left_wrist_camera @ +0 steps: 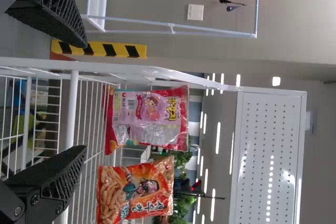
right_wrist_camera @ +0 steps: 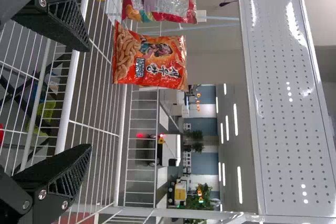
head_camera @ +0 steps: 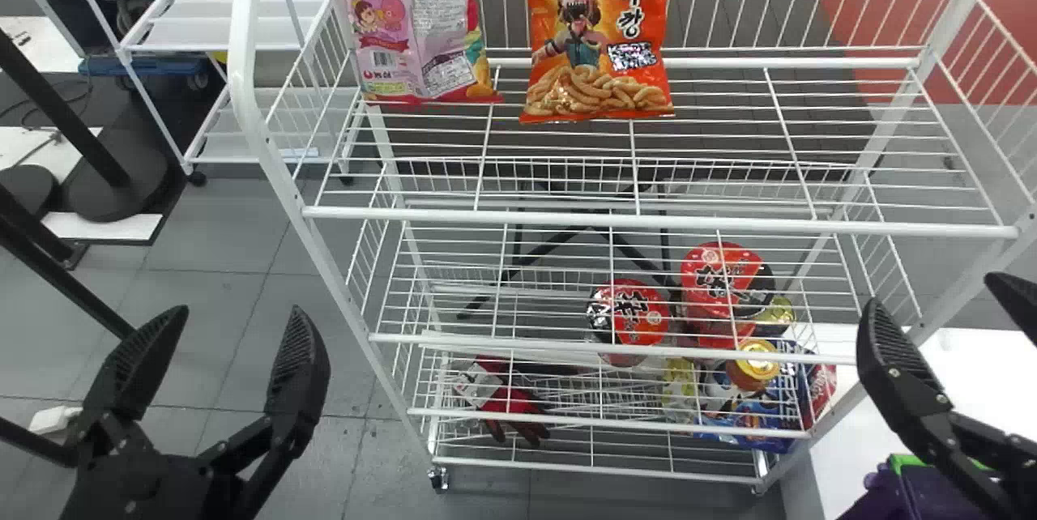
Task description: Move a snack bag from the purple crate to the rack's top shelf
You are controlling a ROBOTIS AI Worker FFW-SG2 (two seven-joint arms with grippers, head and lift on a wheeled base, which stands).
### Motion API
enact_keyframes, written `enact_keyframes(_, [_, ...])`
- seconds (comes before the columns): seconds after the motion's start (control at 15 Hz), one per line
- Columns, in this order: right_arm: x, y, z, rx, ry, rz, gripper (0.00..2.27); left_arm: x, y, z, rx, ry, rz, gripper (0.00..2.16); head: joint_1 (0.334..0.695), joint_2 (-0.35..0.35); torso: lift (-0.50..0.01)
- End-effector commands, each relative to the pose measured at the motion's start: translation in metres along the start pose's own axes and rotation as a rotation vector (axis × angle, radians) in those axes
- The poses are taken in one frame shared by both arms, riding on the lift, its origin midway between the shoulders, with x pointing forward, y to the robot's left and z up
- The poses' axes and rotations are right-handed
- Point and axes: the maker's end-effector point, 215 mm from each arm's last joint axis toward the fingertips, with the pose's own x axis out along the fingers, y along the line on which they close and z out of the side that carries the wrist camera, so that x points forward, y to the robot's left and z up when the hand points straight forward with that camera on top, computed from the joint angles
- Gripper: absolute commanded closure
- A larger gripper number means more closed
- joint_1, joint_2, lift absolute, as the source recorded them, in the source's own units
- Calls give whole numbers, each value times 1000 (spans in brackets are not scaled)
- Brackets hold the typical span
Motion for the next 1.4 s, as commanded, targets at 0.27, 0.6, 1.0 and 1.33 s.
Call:
enact_keyframes(0.27, [0, 0, -5, 3, 16, 0, 188, -1, 0, 0, -2, 0, 2, 134, 695, 75, -154])
enact_keyframes(0.6, [0, -1, -7, 3, 21, -1, 188, -1, -1, 1, -4, -2, 1, 134, 695, 73, -174])
enact_keyframes(1.0, [1, -1, -10, 8, 26, -2, 188, -1, -1, 1, -3, -3, 1, 134, 695, 73, -197])
enact_keyframes(1.33, [1, -1, -15, 9, 42, -2, 184, -1, -1, 1, -6, -7, 1, 134, 695, 71, -218])
